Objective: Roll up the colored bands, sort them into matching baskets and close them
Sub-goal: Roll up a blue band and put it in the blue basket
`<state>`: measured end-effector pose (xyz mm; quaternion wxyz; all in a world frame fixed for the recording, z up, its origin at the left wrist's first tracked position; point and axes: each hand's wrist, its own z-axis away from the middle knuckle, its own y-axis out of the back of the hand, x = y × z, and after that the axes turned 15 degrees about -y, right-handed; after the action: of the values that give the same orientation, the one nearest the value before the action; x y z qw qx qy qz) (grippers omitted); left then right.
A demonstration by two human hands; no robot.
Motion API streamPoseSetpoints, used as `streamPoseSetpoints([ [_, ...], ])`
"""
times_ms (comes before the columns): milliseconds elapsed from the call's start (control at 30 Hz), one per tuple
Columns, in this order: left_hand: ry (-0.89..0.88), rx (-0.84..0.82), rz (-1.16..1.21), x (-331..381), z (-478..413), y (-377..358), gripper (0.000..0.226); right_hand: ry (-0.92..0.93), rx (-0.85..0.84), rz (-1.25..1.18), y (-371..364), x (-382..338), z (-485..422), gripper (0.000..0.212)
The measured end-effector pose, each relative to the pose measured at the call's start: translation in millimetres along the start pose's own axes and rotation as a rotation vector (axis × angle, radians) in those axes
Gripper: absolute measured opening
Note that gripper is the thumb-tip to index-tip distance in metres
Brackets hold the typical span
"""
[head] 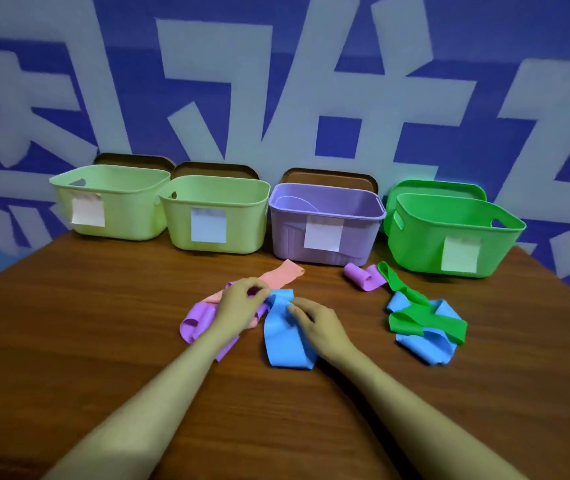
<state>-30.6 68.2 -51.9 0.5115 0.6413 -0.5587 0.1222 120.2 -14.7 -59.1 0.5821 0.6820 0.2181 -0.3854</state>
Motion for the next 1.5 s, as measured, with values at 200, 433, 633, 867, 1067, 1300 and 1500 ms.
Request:
streamPoseSetpoints([
  [200, -0.073, -0.118, 0.031, 62, 0, 22, 0.029, -0.172, 0.053, -0.49, 42, -23, 32, 0.019],
  [433, -0.044, -0.126, 0.497, 133, -9, 18, 0.035, -0.136, 0.037, -0.712, 107, -73, 41, 0.023],
  [633, -0.142, -0.002, 0.528, 157, -28, 19, 0.015, 0.058, 0.163, -0.616, 143, -90, 40, 0.023],
  [867, -0.141, -0.039, 0.647, 165, -49, 22, 0.008, 0.121, 0.259, -0.703, 169, -101, 24, 0.01],
  [1067, -0.162, -0.06, 0.524, 144, -66, 28, 0.024, 0.137, 0.338, -0.831, 196, -97, 6, 0.013],
  [1300, -0.186, -0.228, 0.276, 127, -77, 18, 0.018, 0.062, 0.032, -0.994, 207, -106, -5, 0.016],
  [1500, -0.37, 0.054, 0.606, 174, -82, 9, 0.016, 0.024, -0.015, -0.904, 196, -110, -10, 0.016],
])
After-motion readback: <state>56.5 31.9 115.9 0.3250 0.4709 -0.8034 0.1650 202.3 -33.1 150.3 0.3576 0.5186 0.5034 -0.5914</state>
